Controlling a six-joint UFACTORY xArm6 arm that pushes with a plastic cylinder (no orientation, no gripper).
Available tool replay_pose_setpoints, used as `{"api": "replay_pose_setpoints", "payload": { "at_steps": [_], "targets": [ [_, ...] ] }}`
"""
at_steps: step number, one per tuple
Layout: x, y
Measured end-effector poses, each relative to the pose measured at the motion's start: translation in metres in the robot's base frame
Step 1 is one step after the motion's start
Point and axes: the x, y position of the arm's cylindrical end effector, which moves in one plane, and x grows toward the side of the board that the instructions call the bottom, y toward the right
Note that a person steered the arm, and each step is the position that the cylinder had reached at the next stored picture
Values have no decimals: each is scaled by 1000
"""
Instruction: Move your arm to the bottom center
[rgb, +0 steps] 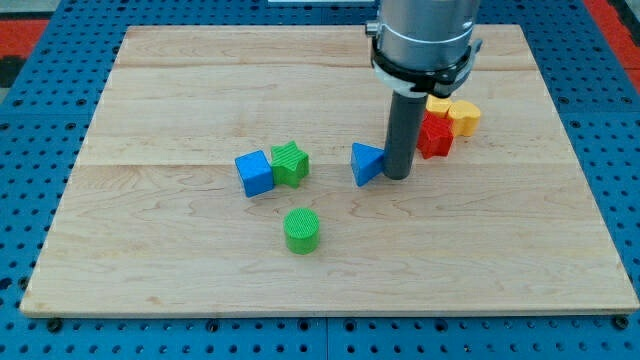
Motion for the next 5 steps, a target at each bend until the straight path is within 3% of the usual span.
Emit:
{"api": "replay_pose_setpoints", "payload": {
  "at_steps": [1, 2, 3, 4, 5],
  "targets": [
    [2, -33],
    [36, -110],
    [81, -35],
    [144, -53],
    [114, -126]
  ]
}}
